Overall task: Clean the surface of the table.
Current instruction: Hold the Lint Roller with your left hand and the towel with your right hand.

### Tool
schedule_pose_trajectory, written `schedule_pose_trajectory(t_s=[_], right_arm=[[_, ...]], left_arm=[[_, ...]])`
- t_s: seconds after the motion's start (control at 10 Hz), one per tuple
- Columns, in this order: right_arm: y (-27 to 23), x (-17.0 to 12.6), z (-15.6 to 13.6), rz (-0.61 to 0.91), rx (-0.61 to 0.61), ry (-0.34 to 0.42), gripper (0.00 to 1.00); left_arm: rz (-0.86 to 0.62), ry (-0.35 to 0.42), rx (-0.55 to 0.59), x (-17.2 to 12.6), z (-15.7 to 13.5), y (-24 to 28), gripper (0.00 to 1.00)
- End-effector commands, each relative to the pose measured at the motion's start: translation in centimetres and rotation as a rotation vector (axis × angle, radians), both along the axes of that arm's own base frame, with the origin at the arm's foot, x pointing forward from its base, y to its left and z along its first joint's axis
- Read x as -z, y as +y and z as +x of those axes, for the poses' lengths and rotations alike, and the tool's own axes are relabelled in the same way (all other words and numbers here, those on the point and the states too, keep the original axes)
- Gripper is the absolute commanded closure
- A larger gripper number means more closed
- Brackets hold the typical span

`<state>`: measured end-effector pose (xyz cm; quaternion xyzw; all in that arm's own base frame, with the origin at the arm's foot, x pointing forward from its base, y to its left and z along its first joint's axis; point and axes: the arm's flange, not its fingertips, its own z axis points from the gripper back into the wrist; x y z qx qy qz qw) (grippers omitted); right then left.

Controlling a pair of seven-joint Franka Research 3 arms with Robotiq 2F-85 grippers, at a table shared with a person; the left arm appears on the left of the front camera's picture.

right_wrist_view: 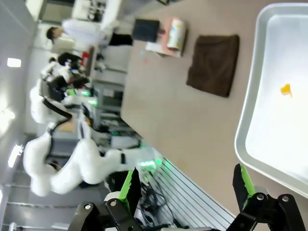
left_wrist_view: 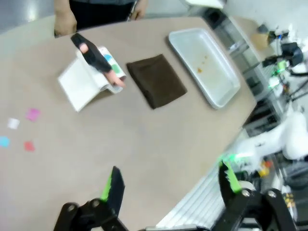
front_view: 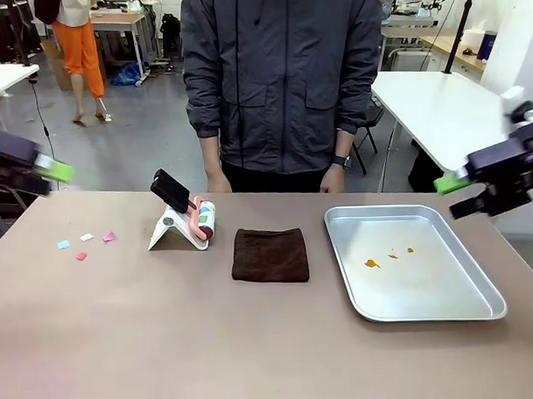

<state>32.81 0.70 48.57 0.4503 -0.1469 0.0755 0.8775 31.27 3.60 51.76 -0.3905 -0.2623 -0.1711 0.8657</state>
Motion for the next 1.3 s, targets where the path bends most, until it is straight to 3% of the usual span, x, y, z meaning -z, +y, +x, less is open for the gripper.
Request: schedule_pose_trajectory(t_s=[0.0,0.4,0.8,0.9,1.2], right_arm=[[-1.7,5.7,-7.8,0.104,0.07,-0.044,0.0],[-8.6,9.6,-10.7,0.256,0.353,-0.005,0.0],[-11.8,12.2,-9.8,0.251,0.543,0.025,0.0],[-19.3,6.1,-4.4,0.254,0.468,0.066,0.0],[-19.3,6.1,-4.4,0.254,0.468,0.066,0.0]], left_arm=[[-0.216,0.026,-0.031,7.1,-4.4,4.5,0.0],[-0.478,0.05,-0.227,13.1,-6.7,8.3,0.0],[-0.498,0.104,-0.295,14.7,-5.1,7.6,0.0],[-0.516,0.107,-0.281,12.9,-1.9,14.7,0.0],[-0.516,0.107,-0.281,12.9,-1.9,14.7,0.0]])
